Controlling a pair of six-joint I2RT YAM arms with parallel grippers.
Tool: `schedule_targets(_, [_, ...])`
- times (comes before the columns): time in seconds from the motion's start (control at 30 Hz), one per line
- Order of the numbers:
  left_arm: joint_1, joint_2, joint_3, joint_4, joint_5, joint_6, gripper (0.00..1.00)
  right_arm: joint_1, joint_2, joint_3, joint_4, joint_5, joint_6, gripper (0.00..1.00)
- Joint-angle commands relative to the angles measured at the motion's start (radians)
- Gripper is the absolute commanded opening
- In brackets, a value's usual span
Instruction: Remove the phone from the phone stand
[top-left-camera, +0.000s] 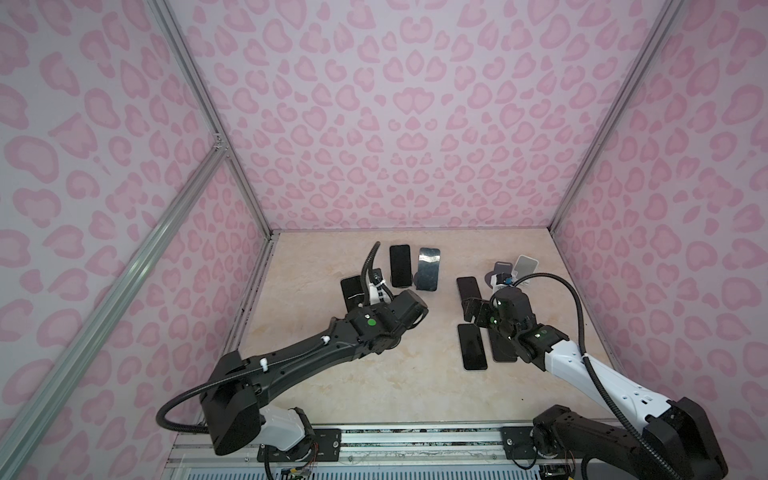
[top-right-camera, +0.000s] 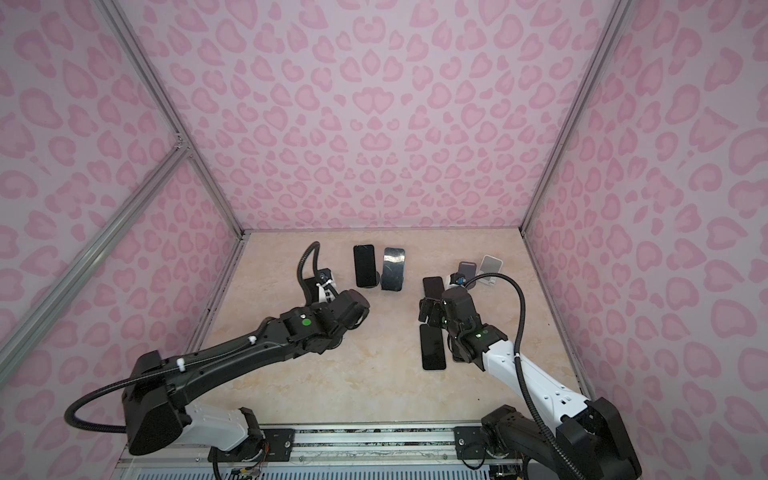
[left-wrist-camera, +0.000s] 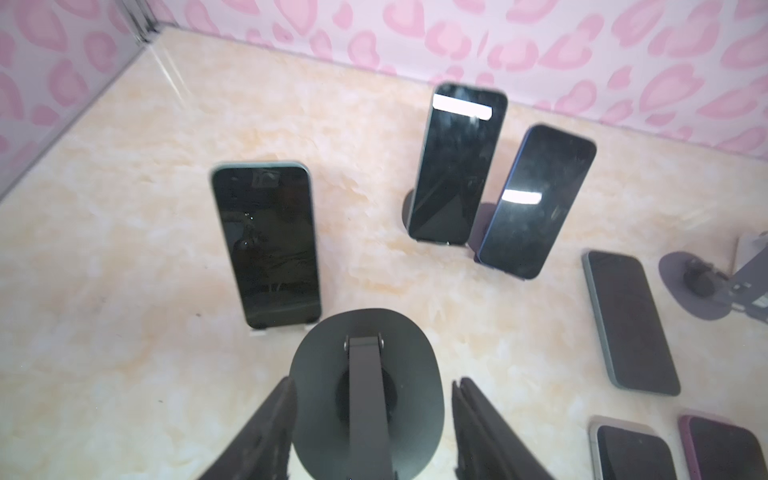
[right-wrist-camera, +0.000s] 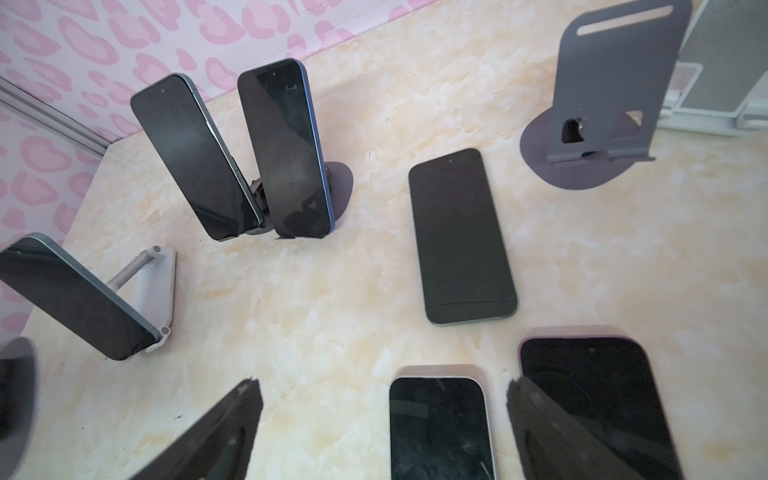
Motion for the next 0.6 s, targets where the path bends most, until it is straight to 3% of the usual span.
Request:
schedule_targets(0.0, [0.070,-0.128,-0.010,-0.080,-0.010,0.096,0.39,0.001,-0.006,-0.007,0.042,-0.021,0.010,0.94])
schedule_targets(0.17, [0.378,-0.245,-0.031,-0.107,0.094,0.182,0.40,0.000,-0.004,-0.006,0.050,-0.041,0.013,0.94])
schedule_targets(0.33, [0.741,-0.217,-0.077,-0.042,0.238,0.199,0.40,0.001,-0.025,-0.020,0.064,-0.040,0.014,0.94])
schedule_targets(0.4, [0.842,-0.165,-0.075,-0.012,0.283,0.198,0.40,0.001,-0.030,-0.019,0.066,-0.041,0.016,0.94])
schedule_targets(0.57, [0.983,0.008,-0.074,0.114,0.344,0.203,0.40,0.000,-0.037,-0.037,0.091,-0.057,0.028,0.93])
